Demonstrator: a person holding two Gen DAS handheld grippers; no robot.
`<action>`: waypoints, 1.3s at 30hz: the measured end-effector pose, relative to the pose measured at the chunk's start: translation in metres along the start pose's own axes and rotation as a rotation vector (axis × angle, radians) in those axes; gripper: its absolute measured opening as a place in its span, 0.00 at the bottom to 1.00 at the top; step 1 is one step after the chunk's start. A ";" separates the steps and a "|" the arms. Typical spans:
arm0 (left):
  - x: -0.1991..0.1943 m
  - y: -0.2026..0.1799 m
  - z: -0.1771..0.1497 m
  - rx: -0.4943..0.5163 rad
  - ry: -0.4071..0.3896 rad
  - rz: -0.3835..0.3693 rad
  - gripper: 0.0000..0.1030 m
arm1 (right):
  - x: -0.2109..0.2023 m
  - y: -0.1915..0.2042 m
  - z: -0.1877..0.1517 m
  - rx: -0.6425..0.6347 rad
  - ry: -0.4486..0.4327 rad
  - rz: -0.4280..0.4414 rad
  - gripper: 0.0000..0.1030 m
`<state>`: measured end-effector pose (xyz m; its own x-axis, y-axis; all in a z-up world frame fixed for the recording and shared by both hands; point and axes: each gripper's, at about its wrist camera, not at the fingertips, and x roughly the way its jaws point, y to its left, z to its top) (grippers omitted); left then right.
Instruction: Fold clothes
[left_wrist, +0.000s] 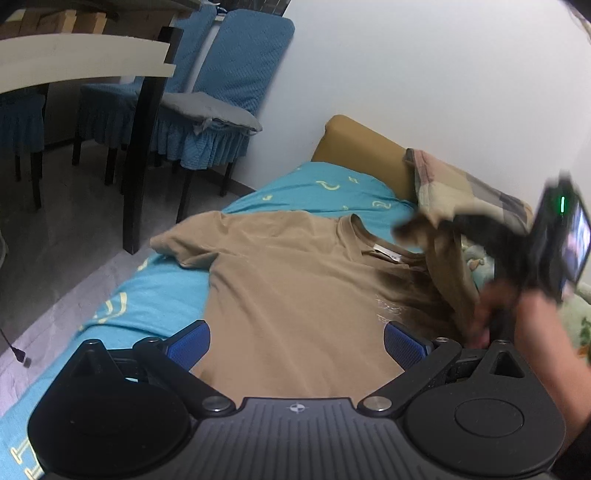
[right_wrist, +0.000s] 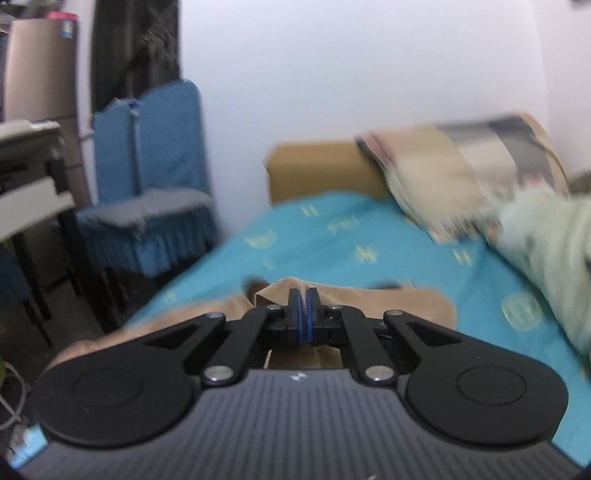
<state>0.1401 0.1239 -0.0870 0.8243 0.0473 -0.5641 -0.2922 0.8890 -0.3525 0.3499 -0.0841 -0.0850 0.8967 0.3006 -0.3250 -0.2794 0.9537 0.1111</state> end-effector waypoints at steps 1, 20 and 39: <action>0.001 0.002 0.001 -0.007 0.000 0.006 0.98 | 0.002 0.007 0.007 0.020 -0.015 0.024 0.05; -0.001 0.000 0.002 0.084 -0.051 0.031 0.95 | -0.031 0.018 -0.019 -0.002 0.051 -0.009 0.82; -0.105 -0.056 -0.061 0.286 -0.013 -0.145 0.94 | -0.372 -0.019 -0.076 0.172 0.032 -0.105 0.82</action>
<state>0.0401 0.0411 -0.0536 0.8540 -0.0849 -0.5133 -0.0249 0.9788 -0.2034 -0.0041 -0.2137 -0.0380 0.9059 0.2020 -0.3723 -0.1195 0.9651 0.2328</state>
